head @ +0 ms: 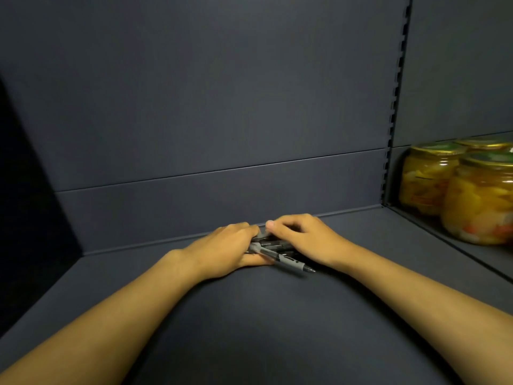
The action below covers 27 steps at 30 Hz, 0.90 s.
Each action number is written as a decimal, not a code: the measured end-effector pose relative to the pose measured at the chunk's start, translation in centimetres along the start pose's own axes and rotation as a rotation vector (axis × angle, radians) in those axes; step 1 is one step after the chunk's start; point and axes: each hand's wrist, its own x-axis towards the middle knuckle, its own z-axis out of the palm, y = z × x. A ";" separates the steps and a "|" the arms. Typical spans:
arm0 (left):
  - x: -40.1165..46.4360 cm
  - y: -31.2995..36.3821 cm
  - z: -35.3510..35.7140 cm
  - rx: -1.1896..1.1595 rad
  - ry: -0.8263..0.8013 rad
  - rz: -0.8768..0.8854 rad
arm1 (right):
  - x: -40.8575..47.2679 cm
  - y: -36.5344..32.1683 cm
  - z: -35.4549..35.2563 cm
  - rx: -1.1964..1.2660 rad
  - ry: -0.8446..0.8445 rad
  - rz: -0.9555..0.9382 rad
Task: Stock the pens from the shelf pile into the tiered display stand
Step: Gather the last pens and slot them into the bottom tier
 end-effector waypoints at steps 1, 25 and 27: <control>-0.1 0.2 -0.2 0.014 -0.001 0.009 | 0.0 0.0 0.0 0.027 0.004 0.010; -4.2 -1.3 -1.6 -0.252 0.205 -0.125 | -0.3 0.2 -1.2 0.366 0.184 0.093; -4.4 -0.9 -2.3 -0.461 0.334 -0.156 | -0.5 -0.6 -1.6 0.314 0.197 0.089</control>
